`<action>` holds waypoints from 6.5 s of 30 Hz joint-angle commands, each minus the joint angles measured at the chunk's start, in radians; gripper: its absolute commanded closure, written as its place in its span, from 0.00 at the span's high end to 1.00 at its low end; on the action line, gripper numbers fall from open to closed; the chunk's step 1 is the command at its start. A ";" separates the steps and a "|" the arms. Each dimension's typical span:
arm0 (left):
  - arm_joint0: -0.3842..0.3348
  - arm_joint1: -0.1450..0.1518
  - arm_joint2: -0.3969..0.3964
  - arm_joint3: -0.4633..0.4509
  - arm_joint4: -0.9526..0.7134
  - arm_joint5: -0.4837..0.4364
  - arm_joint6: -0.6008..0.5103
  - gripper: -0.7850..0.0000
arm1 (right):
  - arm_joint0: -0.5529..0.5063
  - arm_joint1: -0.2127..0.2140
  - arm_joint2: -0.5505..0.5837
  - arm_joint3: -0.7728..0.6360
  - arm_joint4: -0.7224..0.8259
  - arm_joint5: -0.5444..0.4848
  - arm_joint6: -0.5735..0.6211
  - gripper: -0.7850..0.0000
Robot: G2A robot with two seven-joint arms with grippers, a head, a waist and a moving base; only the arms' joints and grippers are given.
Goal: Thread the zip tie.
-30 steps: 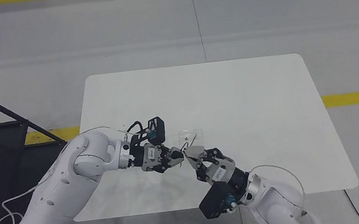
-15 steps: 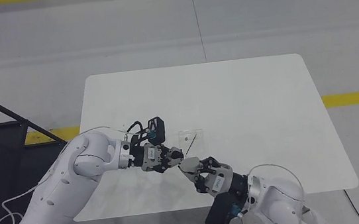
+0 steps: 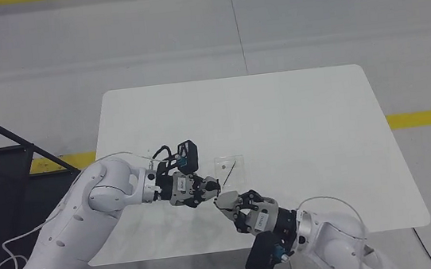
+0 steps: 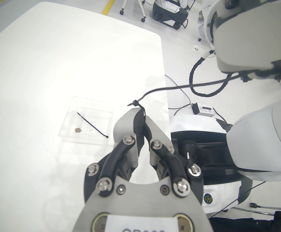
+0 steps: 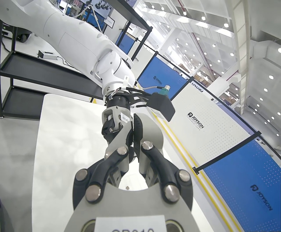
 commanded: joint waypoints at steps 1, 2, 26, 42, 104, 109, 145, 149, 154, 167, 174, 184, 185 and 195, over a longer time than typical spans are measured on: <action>0.000 0.000 0.000 0.000 0.000 0.000 0.000 0.00 | 0.004 0.000 -0.002 0.000 0.000 -0.007 0.004 0.00; 0.000 0.000 0.000 0.000 0.000 0.000 0.000 0.00 | 0.005 0.001 -0.002 0.000 0.000 -0.008 0.005 0.00; 0.039 0.002 -0.022 -0.034 0.082 0.017 0.091 0.00 | 0.037 0.006 -0.032 0.006 0.011 -0.083 0.086 0.00; 0.064 0.002 -0.054 -0.038 0.127 0.030 0.195 0.00 | 0.046 0.009 -0.035 0.008 0.027 -0.105 0.130 0.00; 0.061 0.005 -0.041 -0.031 0.088 0.015 0.156 0.00 | 0.009 0.012 -0.037 -0.023 -0.055 0.082 0.174 0.09; 0.061 0.005 -0.039 -0.035 0.089 0.014 0.152 0.00 | 0.010 0.012 -0.038 -0.022 -0.058 0.075 0.178 0.00; 0.087 0.010 -0.061 -0.074 0.193 0.001 0.218 0.00 | 0.021 0.004 -0.053 -0.017 -0.070 0.075 0.261 0.00; 0.095 0.010 -0.069 -0.079 0.215 -0.005 0.246 0.00 | 0.016 0.004 -0.048 -0.020 -0.067 0.087 0.258 0.00; 0.105 0.010 -0.083 -0.090 0.256 0.000 0.283 0.00 | 0.008 0.004 -0.041 -0.024 -0.064 0.103 0.246 0.00; 0.131 0.008 -0.098 -0.107 0.319 0.023 0.334 0.00 | -0.001 0.011 -0.030 -0.030 -0.076 0.067 0.163 0.00; 0.131 0.008 -0.098 -0.107 0.319 0.023 0.334 0.00 | 0.002 0.011 -0.032 -0.027 -0.081 0.053 0.164 0.00; 0.140 0.007 -0.100 -0.125 0.347 0.050 0.343 0.00 | 0.011 0.010 -0.039 -0.023 -0.080 0.047 0.179 0.00; 0.145 0.007 -0.103 -0.133 0.363 0.056 0.350 0.00 | 0.011 0.010 -0.038 -0.022 -0.078 0.050 0.182 0.00; 0.188 0.004 -0.133 -0.177 0.543 0.073 0.475 0.00 | 0.004 0.008 -0.031 -0.025 -0.064 0.070 0.203 0.00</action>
